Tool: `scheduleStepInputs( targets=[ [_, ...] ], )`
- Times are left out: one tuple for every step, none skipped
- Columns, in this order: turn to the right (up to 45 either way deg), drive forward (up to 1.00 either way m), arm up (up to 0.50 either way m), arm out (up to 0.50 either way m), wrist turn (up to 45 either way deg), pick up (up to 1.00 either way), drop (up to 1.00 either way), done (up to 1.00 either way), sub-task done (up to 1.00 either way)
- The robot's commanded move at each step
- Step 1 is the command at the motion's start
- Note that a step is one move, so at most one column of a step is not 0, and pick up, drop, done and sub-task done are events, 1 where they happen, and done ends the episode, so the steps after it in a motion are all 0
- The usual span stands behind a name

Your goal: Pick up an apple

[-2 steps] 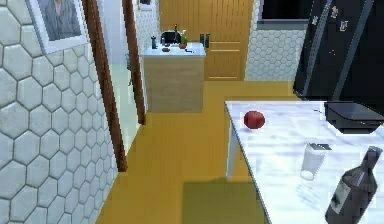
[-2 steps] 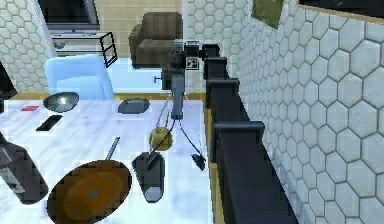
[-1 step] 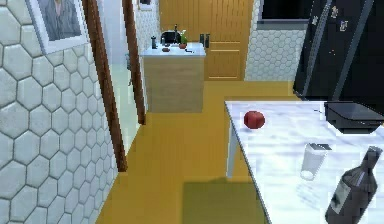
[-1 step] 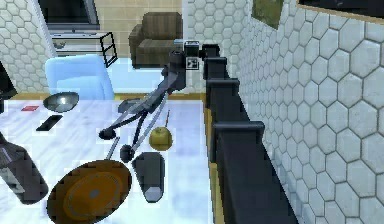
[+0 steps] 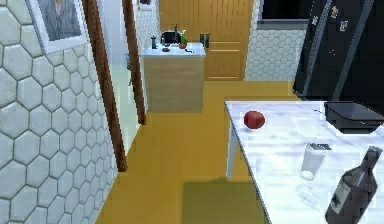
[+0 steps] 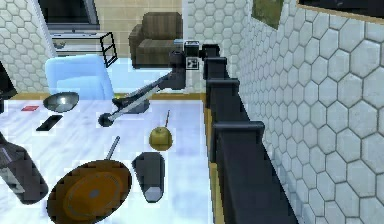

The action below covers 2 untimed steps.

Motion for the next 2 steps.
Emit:
scheduleStepInputs(
  targets=[
    [0.0, 0.00, 0.00, 0.00, 45.0, 0.00, 0.00, 0.00, 0.00],
    [0.0, 0.00, 0.00, 0.00, 12.0, 0.00, 0.00, 0.00, 0.00]
  ],
)
